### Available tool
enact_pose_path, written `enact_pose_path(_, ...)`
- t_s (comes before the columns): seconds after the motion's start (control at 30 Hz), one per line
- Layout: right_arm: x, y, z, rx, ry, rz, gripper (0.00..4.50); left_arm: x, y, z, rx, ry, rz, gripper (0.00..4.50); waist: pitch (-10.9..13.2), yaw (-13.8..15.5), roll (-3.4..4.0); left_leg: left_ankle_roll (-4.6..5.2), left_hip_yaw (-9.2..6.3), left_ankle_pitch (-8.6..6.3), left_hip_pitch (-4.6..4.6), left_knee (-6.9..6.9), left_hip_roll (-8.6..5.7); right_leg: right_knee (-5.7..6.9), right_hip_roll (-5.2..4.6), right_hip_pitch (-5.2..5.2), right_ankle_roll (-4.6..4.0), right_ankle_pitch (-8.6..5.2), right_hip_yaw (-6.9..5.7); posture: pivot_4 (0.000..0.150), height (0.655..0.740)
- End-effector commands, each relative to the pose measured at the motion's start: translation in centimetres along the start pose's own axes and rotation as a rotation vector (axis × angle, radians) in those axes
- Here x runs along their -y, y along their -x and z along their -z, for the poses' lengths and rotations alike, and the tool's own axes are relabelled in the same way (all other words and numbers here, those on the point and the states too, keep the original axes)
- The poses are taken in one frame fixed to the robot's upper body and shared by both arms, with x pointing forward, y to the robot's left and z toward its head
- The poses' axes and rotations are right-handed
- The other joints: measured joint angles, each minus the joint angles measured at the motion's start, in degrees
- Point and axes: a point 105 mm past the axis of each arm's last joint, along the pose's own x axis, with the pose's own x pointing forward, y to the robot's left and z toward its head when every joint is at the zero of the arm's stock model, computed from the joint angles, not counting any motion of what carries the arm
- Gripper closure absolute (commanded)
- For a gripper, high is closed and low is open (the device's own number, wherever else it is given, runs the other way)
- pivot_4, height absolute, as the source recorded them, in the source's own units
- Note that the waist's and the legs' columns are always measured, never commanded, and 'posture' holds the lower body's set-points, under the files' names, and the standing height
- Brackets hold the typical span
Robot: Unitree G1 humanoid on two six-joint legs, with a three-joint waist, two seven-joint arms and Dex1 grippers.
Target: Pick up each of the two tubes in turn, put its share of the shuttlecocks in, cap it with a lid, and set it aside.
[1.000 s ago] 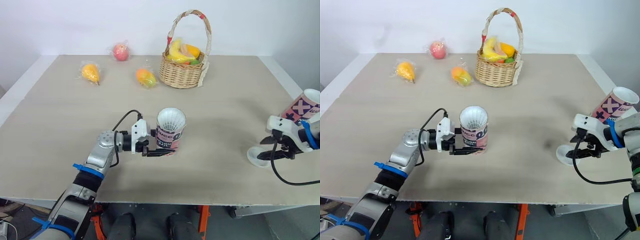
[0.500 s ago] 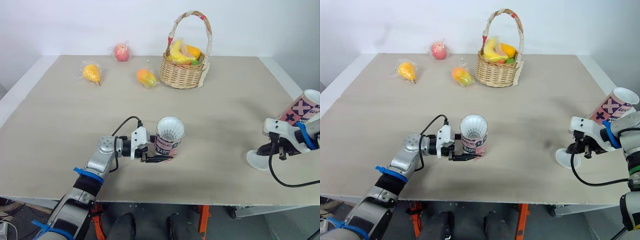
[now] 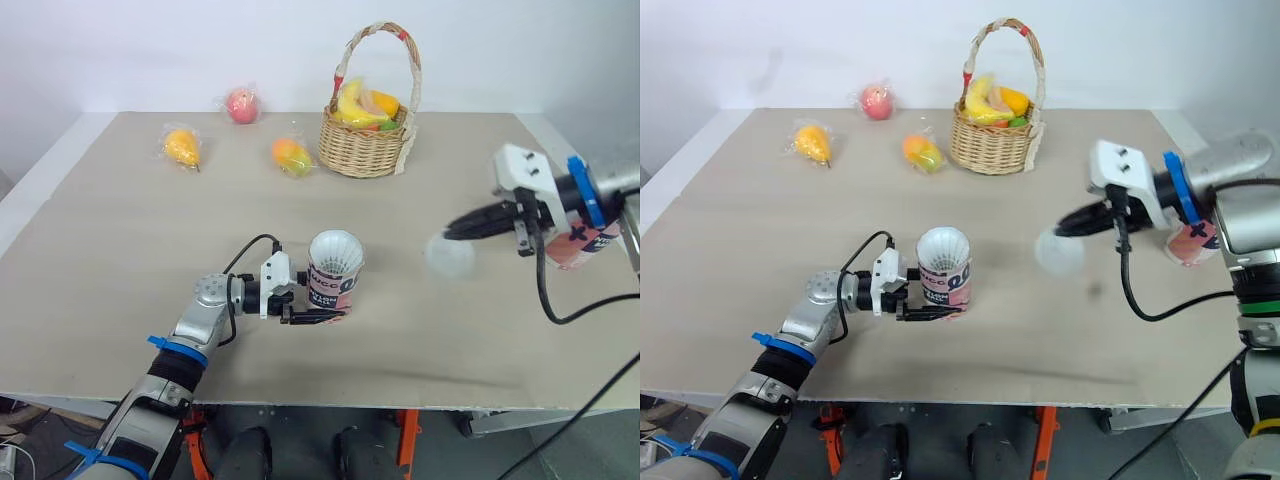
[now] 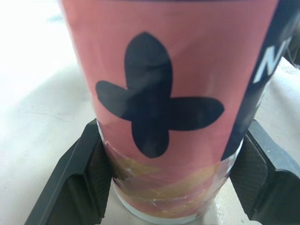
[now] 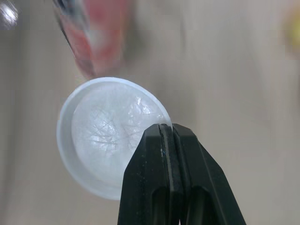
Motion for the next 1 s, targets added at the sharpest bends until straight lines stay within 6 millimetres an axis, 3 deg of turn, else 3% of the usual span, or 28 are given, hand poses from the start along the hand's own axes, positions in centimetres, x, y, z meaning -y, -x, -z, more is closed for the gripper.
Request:
enact_pose_path(0.03, -0.8, -1.1, -3.0, 0.002, 0.15, -0.104, 4.4, 0.2, -0.1, 0.5, -0.022, 0.039, 0.032, 1.31, 0.0, -0.01, 0.0, 0.0, -0.02, 0.0, -0.01, 0.0, 0.0, 0.0, 0.0, 0.0, 0.0, 0.0, -0.02, 0.15, 0.74)
enact_pose_path(0.33, -0.1, -4.8, -6.7, -0.043, 0.382, -0.2, 4.4, -0.4, 0.1, 0.1, -0.019, 0.026, 0.019, 1.31, 0.0, 0.11, -0.01, 0.0, -0.03, 0.0, -0.06, 0.01, 0.02, 0.01, 0.01, -0.07, -0.03, 0.01, -0.05, 0.15, 0.74)
enact_pose_path(1.0, 1.0, -7.8, -9.8, -0.044, 0.53, -0.28, 4.4, -0.6, 0.5, 0.6, -0.062, -0.019, 0.016, 1.31, 0.0, -0.02, -0.01, 0.04, -0.11, 0.07, -0.02, 0.01, 0.14, 0.06, 0.1, -0.09, -0.23, 0.13, -0.21, 0.15, 0.74)
